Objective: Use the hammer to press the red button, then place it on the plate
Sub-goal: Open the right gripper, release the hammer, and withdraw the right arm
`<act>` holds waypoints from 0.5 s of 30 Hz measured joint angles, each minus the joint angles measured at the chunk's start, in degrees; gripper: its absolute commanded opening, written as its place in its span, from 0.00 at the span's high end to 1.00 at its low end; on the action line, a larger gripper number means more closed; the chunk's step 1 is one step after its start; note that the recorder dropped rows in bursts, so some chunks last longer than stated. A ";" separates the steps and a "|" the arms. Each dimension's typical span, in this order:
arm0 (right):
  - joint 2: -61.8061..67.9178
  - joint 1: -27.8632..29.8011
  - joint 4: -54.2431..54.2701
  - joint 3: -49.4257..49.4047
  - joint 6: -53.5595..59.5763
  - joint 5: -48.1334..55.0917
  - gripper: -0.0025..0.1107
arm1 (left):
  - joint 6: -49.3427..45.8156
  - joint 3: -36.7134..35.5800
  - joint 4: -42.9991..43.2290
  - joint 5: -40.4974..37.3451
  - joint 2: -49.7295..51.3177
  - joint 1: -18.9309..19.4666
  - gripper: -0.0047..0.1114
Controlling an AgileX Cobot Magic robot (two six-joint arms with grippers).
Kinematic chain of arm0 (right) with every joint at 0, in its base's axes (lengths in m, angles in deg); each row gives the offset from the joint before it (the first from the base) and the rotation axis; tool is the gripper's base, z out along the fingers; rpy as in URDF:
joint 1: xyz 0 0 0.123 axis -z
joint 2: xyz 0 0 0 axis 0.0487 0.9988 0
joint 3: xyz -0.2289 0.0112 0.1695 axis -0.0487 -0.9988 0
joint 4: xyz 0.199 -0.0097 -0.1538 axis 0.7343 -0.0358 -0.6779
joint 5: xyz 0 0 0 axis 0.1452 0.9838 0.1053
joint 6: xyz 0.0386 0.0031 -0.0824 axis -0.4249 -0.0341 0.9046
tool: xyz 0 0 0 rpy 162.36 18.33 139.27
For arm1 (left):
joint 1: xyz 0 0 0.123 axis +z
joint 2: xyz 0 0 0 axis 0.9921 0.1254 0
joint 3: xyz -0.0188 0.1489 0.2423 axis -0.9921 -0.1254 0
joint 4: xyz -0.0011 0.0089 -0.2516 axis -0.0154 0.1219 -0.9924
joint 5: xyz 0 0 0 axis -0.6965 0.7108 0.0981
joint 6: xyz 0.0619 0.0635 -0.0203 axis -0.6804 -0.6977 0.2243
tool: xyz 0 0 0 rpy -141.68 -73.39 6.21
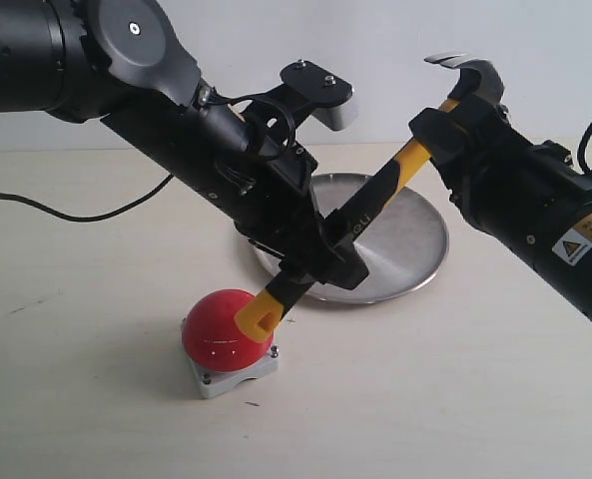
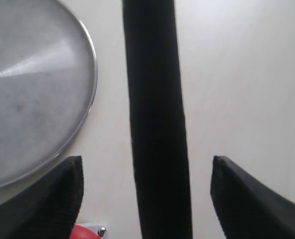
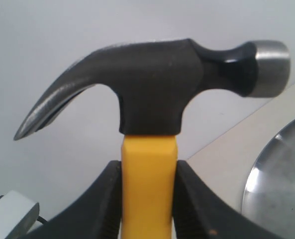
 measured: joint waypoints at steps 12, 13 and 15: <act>0.00 0.00 0.00 0.00 0.00 0.00 0.98 | 0.10 0.00 0.09 0.00 1.61 0.00 0.36; 0.00 0.00 0.00 0.00 0.00 0.00 0.98 | 0.10 0.00 0.26 0.00 1.77 0.00 0.36; 0.00 0.00 0.00 0.00 0.00 0.00 0.98 | 0.10 0.00 0.26 0.00 1.80 0.00 0.40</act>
